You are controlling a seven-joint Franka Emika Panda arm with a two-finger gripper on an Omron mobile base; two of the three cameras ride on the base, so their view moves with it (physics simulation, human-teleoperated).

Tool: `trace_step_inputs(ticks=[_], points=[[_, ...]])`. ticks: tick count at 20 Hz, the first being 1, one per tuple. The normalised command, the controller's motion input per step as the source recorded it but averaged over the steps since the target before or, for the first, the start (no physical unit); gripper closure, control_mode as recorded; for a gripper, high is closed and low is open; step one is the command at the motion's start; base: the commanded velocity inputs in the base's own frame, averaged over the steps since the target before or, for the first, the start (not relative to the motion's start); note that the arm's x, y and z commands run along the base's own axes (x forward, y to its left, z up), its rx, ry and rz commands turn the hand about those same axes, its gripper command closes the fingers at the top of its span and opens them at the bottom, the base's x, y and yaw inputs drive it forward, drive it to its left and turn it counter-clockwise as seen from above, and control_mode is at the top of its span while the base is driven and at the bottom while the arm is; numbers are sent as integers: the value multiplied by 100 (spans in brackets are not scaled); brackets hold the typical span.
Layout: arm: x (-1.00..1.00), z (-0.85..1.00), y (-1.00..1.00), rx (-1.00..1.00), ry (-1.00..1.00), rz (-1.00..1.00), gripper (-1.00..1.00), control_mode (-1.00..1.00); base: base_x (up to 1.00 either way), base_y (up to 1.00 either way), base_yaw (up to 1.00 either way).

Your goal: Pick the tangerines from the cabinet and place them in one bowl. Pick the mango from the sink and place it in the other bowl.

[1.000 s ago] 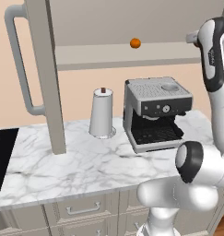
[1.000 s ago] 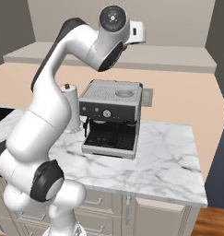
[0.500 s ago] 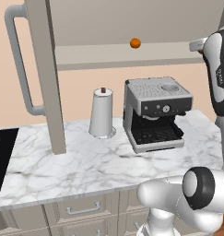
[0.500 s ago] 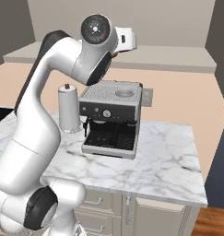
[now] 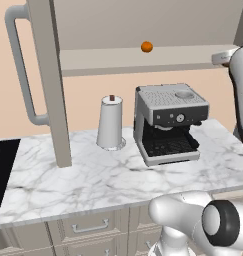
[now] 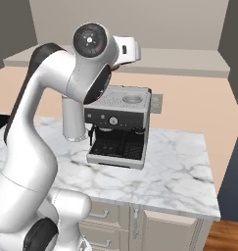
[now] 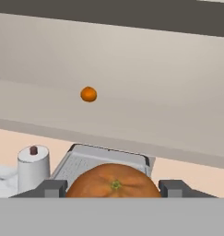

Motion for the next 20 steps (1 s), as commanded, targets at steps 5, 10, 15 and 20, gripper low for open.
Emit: trace_step_inputs(ticks=[5, 10, 15, 20], points=[[-47, -26, 6, -4, 5, 0, 100, -100, 0, 0, 0], [-42, -38, 17, -4, 1, 1, 100, -100, 0, 0, 0], [-31, -36, 22, -3, 0, 2, 100, -100, 0, 0, 0], [-27, -35, 19, -3, 0, 2, 100, -100, 0, 0, 0]])
